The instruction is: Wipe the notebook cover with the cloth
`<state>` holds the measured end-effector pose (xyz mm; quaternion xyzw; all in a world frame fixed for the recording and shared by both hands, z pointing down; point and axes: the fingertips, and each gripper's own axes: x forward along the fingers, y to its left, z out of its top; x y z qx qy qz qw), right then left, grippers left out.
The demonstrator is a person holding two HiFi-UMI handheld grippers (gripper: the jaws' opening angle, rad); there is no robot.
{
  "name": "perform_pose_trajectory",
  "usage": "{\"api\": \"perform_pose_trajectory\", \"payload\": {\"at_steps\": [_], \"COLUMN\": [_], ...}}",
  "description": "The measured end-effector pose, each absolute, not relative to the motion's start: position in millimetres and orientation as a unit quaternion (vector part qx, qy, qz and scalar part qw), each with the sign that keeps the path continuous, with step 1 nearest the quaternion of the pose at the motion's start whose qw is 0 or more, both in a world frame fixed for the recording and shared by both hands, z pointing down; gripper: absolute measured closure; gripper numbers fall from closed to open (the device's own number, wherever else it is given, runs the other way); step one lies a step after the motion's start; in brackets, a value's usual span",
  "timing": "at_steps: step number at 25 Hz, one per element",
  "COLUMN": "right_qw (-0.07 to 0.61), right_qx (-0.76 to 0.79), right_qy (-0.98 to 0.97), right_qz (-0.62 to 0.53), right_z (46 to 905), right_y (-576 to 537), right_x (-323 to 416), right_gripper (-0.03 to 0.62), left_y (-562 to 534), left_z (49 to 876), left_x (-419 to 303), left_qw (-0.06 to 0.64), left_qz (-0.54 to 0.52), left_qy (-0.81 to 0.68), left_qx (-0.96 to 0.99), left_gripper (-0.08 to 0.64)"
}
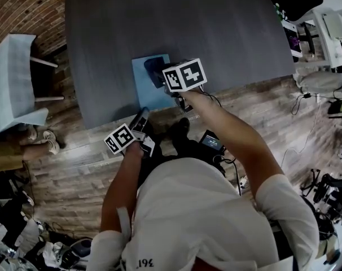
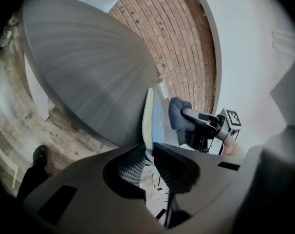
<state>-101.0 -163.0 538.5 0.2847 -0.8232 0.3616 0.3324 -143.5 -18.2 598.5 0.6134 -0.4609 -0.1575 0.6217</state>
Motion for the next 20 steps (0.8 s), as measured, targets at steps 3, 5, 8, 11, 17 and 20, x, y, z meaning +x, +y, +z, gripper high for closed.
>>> {"api": "perform_pose_trajectory", "payload": {"at_steps": [3, 5, 8, 11, 17, 20], "right_qw": [0.314, 0.299, 0.279, 0.283, 0.309, 0.318], "right_qx": [0.285, 0.284, 0.280, 0.286, 0.312, 0.323], "right_qy": [-0.819, -0.813, -0.802, -0.787, -0.774, -0.774], "right_qz": [0.386, 0.411, 0.447, 0.468, 0.456, 0.443], "right_z": [540, 542, 550, 567, 586, 585], "right_y": [-174, -180, -184, -185, -189, -194], "right_x": [-123, -138, -158, -166, -146, -129], "right_gripper": [0.485, 0.485, 0.486, 0.486, 0.485, 0.485], "left_y": [-18, -18, -19, -19, -18, -18], "left_z": [602, 601, 600, 600, 604, 603], "left_x": [-143, -142, -140, -139, -143, -143], "left_qw": [0.631, 0.632, 0.633, 0.637, 0.635, 0.632], "left_qz": [-0.160, -0.160, -0.157, -0.158, -0.160, -0.159], "left_qy": [-0.460, -0.457, -0.456, -0.456, -0.468, -0.476], "left_qx": [0.604, 0.605, 0.606, 0.602, 0.592, 0.591], "left_gripper": [0.512, 0.512, 0.512, 0.512, 0.512, 0.513]}}
